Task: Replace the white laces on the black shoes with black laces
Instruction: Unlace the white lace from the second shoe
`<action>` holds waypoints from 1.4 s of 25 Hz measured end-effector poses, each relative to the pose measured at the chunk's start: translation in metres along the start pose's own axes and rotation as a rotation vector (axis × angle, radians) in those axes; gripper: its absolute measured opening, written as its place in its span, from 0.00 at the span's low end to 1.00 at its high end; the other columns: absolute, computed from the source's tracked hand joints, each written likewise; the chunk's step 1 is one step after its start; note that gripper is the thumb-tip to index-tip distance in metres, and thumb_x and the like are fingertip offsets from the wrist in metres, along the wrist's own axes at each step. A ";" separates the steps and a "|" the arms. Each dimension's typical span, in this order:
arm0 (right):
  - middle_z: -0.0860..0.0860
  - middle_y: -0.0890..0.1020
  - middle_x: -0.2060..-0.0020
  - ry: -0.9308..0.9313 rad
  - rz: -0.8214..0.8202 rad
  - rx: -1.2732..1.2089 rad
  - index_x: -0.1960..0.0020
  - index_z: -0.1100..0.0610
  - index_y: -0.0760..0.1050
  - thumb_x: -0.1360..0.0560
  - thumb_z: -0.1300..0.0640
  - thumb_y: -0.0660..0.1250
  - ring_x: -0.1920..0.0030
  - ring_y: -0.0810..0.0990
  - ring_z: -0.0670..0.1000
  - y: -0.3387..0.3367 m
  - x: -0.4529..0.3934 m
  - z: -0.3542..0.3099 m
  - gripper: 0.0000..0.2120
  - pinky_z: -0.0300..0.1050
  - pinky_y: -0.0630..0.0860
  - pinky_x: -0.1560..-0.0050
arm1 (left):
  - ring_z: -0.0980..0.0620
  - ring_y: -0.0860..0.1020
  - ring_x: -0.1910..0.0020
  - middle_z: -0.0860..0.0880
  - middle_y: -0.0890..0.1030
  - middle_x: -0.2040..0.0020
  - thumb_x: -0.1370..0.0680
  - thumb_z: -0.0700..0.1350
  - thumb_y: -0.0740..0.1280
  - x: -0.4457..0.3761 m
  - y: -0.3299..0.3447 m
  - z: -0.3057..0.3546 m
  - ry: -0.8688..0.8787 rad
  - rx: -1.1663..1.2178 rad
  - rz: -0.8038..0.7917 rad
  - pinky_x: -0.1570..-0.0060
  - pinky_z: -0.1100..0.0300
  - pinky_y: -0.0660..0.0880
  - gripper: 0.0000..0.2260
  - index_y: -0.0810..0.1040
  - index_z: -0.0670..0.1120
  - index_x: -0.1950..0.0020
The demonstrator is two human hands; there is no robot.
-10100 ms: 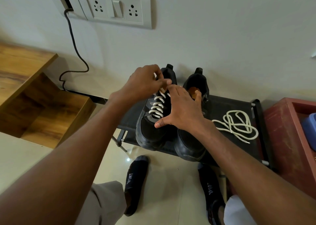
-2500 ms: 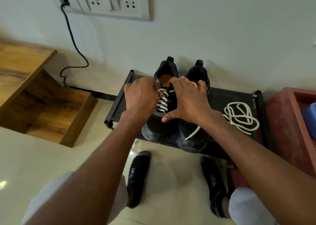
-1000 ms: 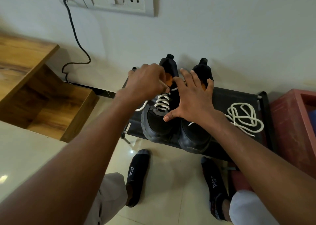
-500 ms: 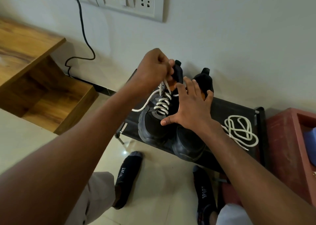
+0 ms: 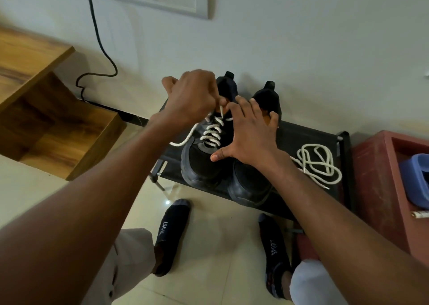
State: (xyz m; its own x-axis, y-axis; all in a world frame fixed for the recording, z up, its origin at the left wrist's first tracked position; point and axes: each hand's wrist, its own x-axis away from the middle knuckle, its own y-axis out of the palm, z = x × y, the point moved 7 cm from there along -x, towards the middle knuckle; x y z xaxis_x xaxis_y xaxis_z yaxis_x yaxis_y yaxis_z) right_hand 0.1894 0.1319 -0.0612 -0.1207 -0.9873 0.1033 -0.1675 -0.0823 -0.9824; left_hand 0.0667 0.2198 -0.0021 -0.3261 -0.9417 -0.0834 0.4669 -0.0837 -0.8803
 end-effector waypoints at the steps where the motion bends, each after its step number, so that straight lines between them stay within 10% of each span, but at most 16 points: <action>1: 0.49 0.49 0.16 -0.003 -0.009 -0.005 0.18 0.48 0.54 0.44 0.25 0.79 0.16 0.45 0.57 0.000 -0.001 -0.001 0.64 0.74 0.49 0.23 | 0.65 0.76 0.57 0.60 0.80 0.66 0.24 0.44 0.73 -0.001 -0.008 0.003 -0.012 0.146 0.052 0.48 0.52 0.60 0.07 0.78 0.51 0.60; 6: 0.51 0.46 0.16 -0.011 -0.004 -0.022 0.18 0.49 0.53 0.43 0.27 0.80 0.16 0.44 0.60 -0.002 -0.002 -0.001 0.64 0.76 0.50 0.23 | 0.54 0.86 0.57 0.47 0.86 0.57 0.18 0.36 0.64 0.003 -0.036 0.014 0.032 0.898 0.175 0.66 0.60 0.73 0.02 0.73 0.41 0.50; 12: 0.50 0.46 0.16 0.013 -0.019 -0.015 0.18 0.48 0.52 0.43 0.26 0.79 0.16 0.43 0.58 0.000 0.000 -0.002 0.65 0.75 0.49 0.23 | 0.45 0.76 0.46 0.51 0.76 0.53 0.29 0.53 0.80 -0.003 0.013 -0.007 0.139 -0.198 -0.164 0.53 0.54 0.66 0.12 0.84 0.51 0.49; 15: 0.50 0.47 0.16 0.016 -0.021 -0.016 0.17 0.48 0.51 0.43 0.26 0.79 0.16 0.44 0.57 0.000 0.000 -0.002 0.66 0.75 0.49 0.23 | 0.46 0.72 0.46 0.53 0.80 0.53 0.25 0.52 0.77 0.000 0.009 -0.006 0.154 -0.246 -0.059 0.48 0.52 0.60 0.05 0.83 0.55 0.57; 21: 0.49 0.53 0.17 -0.002 -0.004 -0.016 0.19 0.48 0.54 0.43 0.26 0.79 0.16 0.48 0.58 0.000 -0.002 -0.002 0.63 0.76 0.52 0.24 | 0.60 0.81 0.52 0.56 0.85 0.63 0.25 0.38 0.68 -0.007 -0.018 -0.015 -0.141 0.390 0.200 0.39 0.50 0.66 0.06 0.79 0.48 0.59; 26: 0.48 0.55 0.17 0.003 -0.001 -0.027 0.20 0.48 0.55 0.43 0.26 0.79 0.17 0.50 0.58 0.002 -0.001 -0.002 0.62 0.75 0.51 0.24 | 0.46 0.84 0.44 0.44 0.85 0.53 0.19 0.39 0.70 -0.014 -0.088 -0.013 0.132 1.189 0.515 0.36 0.50 0.77 0.08 0.73 0.44 0.57; 31: 0.49 0.53 0.17 0.002 0.003 -0.003 0.19 0.48 0.54 0.43 0.26 0.79 0.17 0.49 0.58 0.001 -0.004 -0.004 0.63 0.74 0.50 0.24 | 0.54 0.77 0.41 0.49 0.80 0.45 0.26 0.46 0.70 0.002 -0.088 0.010 0.187 0.567 0.608 0.37 0.53 0.70 0.08 0.75 0.43 0.60; 35: 0.48 0.49 0.16 -0.053 -0.056 0.013 0.18 0.49 0.53 0.40 0.26 0.78 0.16 0.45 0.56 0.000 -0.006 -0.004 0.62 0.75 0.46 0.24 | 0.43 0.77 0.51 0.48 0.76 0.57 0.30 0.48 0.65 0.008 -0.043 -0.022 -0.128 -0.159 0.001 0.32 0.40 0.60 0.07 0.73 0.44 0.59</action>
State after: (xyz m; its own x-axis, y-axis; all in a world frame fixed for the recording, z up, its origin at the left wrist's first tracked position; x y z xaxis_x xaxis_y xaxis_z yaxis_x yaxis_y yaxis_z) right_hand 0.1860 0.1381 -0.0609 -0.0598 -0.9868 0.1503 -0.1596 -0.1392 -0.9773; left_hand 0.0259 0.2230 0.0243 -0.2139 -0.9763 -0.0329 0.3282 -0.0401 -0.9438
